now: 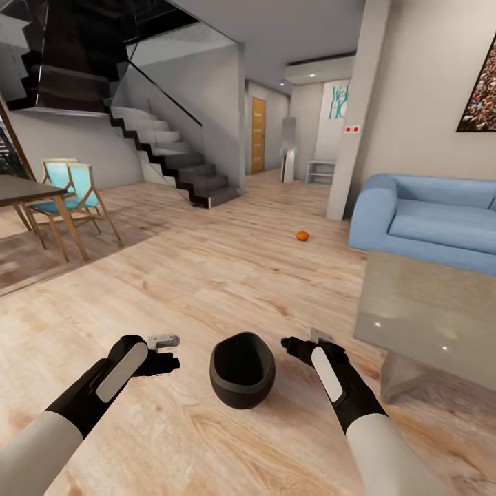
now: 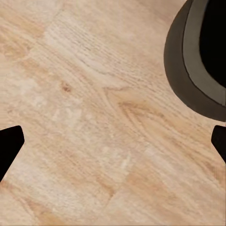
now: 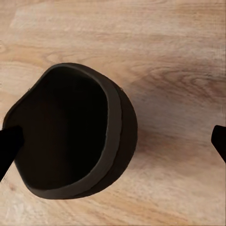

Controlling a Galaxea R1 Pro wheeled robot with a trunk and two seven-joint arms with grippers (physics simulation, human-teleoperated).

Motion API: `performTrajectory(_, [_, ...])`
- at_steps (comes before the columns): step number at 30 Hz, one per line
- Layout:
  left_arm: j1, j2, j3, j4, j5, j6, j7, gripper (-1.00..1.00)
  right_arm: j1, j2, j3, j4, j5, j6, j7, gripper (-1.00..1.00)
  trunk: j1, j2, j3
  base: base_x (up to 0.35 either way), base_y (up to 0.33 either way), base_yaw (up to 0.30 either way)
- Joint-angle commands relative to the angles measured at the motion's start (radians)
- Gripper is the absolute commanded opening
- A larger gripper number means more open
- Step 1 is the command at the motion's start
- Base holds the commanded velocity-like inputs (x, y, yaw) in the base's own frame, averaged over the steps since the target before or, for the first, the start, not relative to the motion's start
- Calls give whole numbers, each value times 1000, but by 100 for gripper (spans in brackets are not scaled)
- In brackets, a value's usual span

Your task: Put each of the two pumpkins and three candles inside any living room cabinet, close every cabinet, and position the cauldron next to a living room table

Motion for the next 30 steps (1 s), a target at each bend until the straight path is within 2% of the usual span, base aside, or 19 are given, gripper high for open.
performTrajectory(1, [-1, 1, -3, -1, 11, 0, 10, 100, -1, 0, -1, -2, -10, 3, -8, 100, 0, 0, 0, 300, 162, -3])
performTrajectory(12, [-1, 2, -3, 1, 11, 0, 9, 100, -1, 0, 0, -2, -10, 3, -9, 100, 0, 0, 15, 299, 193, -1])
performTrajectory(17, [-1, 1, 0, 0, 12, 0, 8, 100, -1, 2, 9, 1, -10, 7, -9, 100, 0, 0, 16, 119, 71, 0])
performTrajectory(22, [-2, -7, 2, 1, 16, -1, 8, 100, -6, 7, 19, 9, -1, 85, -16, 100, 0, 0, 17, 22, 13, 0])
performTrajectory(24, [-4, -26, 1, 12, 17, -2, 8, 100, -8, 9, 21, 14, 1, 113, -18, 100, 0, 0, 17, 7, 4, 0])
performTrajectory(26, [-11, -55, 0, 62, 16, -2, 8, 100, -10, 10, 24, 30, 2, 128, -24, 100, 0, 0, 17, 4, 2, 0])
performTrajectory(27, [-23, -78, -1, 113, 15, -4, 8, 100, -12, 11, 28, 46, 3, 133, -38, 100, 0, 0, 17, 2, 1, 0])
performTrajectory(28, [-32, -91, -1, 142, 15, -8, 7, 100, -12, 12, 30, 54, 3, 135, -48, 100, 0, 0, 17, 2, 1, 0])
performTrajectory(30, [-63, -128, -3, 241, 13, -42, -4, 100, -17, 14, 34, 72, 1, 140, -85, 100, 0, 0, 17, 1, 0, 0])
